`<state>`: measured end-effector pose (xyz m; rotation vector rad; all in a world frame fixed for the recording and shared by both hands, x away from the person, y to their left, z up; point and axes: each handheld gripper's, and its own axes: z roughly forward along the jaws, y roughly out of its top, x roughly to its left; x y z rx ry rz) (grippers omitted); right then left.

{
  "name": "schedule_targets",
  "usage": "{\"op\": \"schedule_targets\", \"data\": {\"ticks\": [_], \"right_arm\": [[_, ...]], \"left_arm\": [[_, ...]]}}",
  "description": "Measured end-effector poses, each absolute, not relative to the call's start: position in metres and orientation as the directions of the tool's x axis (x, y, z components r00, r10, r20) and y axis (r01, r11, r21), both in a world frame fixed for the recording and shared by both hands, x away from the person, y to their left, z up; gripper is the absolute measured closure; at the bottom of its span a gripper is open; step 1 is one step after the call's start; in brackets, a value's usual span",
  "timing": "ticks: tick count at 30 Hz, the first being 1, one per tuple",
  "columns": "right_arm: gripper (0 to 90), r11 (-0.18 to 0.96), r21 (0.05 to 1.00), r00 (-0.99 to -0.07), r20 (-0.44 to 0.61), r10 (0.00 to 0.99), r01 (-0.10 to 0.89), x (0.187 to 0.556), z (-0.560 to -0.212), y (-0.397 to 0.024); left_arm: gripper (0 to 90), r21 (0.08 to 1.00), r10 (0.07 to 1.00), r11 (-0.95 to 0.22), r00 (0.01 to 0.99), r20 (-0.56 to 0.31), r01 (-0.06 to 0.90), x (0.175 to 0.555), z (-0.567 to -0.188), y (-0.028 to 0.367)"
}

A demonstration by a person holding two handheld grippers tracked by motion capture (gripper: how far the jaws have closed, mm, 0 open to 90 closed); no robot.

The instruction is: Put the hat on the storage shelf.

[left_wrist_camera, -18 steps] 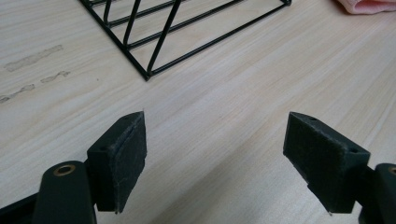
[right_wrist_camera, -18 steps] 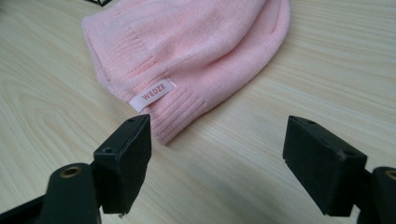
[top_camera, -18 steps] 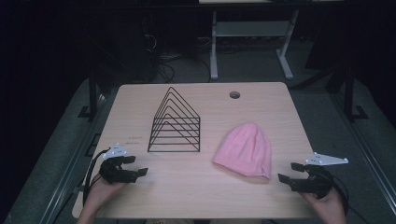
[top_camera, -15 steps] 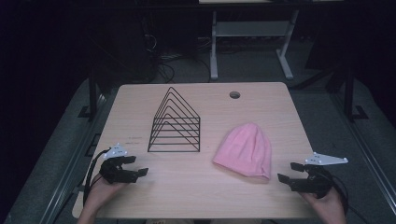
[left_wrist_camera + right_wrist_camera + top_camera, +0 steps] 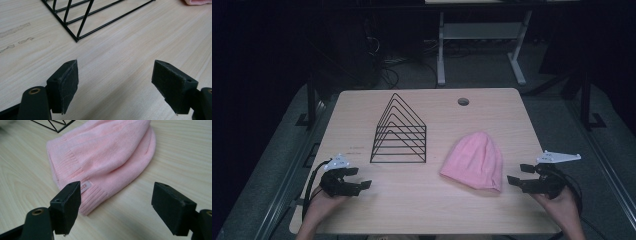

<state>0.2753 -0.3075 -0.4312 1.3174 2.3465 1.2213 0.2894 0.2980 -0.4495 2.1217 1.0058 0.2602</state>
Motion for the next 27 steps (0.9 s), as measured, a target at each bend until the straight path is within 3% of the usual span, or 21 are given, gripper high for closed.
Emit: {"op": "schedule_targets", "data": {"ticks": [27], "right_arm": [[23.0,0.323,0.682,-0.63,0.261,0.731,0.656,0.358,-0.415,-0.288]], "left_arm": [[21.1,0.727,0.755,-0.358,0.639,-0.143,0.586,0.286,-0.447,0.305]]}}
